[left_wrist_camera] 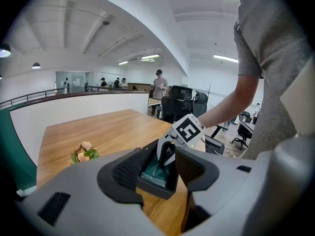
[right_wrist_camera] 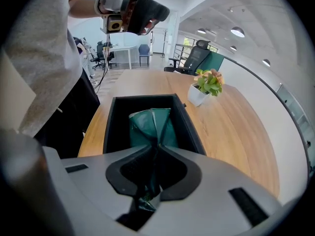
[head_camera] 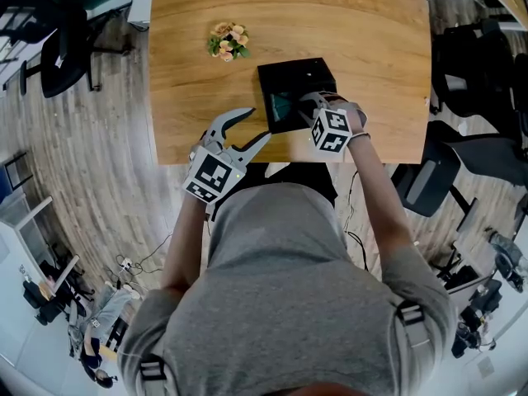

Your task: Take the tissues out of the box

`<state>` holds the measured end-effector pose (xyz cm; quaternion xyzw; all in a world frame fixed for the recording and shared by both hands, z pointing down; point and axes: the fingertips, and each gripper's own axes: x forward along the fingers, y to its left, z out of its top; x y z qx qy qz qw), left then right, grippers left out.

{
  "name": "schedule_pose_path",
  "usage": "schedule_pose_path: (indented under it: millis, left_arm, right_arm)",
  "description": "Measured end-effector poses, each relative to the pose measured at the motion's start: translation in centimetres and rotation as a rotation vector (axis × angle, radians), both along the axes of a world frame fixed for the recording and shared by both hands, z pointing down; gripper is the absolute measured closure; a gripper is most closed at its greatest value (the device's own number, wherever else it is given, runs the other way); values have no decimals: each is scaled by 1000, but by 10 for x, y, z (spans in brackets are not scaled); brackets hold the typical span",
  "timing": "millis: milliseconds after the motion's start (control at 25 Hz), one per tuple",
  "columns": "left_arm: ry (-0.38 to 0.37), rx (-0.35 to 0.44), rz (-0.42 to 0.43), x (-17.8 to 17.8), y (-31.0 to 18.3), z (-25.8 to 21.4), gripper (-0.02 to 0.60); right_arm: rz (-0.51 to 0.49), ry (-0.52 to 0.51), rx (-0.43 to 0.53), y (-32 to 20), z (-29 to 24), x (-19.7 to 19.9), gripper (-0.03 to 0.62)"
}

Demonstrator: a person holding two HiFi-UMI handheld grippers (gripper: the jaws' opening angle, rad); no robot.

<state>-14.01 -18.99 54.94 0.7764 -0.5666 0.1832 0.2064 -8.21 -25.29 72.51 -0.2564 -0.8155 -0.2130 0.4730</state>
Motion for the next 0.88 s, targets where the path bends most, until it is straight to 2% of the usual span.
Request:
schedule_pose_path:
  millis: [600, 880]
  left_arm:
    - [-22, 31, -3, -7, 7, -4, 354]
    - [-16, 51, 19, 0, 12, -9, 356]
  right_arm:
    - [22, -1, 37, 1, -2, 3, 580]
    - [76, -6, 72, -6, -10, 10, 580]
